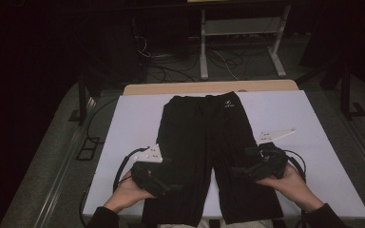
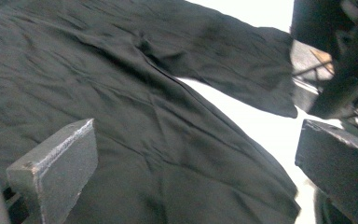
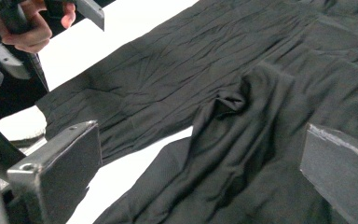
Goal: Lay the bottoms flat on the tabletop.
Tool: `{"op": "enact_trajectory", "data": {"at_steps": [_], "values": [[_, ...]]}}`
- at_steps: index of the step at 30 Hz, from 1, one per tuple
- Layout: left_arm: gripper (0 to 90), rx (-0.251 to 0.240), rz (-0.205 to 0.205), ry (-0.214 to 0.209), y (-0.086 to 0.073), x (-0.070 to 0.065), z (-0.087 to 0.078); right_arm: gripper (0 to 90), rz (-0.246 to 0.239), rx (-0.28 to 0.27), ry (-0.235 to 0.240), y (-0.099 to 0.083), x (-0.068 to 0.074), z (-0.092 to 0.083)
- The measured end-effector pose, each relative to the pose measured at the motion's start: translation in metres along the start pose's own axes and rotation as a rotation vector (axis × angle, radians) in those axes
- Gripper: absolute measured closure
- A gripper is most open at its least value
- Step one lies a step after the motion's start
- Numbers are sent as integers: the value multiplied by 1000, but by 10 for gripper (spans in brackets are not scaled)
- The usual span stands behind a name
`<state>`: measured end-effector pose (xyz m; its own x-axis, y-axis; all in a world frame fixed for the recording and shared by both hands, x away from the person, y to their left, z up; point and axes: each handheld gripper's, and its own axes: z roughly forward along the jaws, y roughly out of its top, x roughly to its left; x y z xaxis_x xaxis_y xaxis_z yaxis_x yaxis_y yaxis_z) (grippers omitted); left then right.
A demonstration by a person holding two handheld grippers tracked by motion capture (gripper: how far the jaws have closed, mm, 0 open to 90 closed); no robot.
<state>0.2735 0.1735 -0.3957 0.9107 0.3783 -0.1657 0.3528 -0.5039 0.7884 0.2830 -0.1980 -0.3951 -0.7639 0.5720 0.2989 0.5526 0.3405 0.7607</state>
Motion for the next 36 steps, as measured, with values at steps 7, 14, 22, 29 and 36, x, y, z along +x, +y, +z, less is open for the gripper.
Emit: {"op": "enact_trajectory", "data": {"at_steps": [7, 14, 22, 29, 36], "values": [[0, -86, -57, 55, 3, 7, 9, 0, 9, -55, -41, -7, -13, -12], [0, -127, -97, 89, 5, 16, 18, 0, 43, -75, -72, -16, -28, -15], [0, -173, -123, 129, 0, 24, 17, 0, 51, -119, -93, -18, -41, -18], [0, -198, -131, 187, -6, 32, 18, 0, 40, -131, -116, -17, -51, -14], [0, -200, -128, 206, -15, 38, 23, 0, 14, -119, -129, -17, -57, -5]]}}
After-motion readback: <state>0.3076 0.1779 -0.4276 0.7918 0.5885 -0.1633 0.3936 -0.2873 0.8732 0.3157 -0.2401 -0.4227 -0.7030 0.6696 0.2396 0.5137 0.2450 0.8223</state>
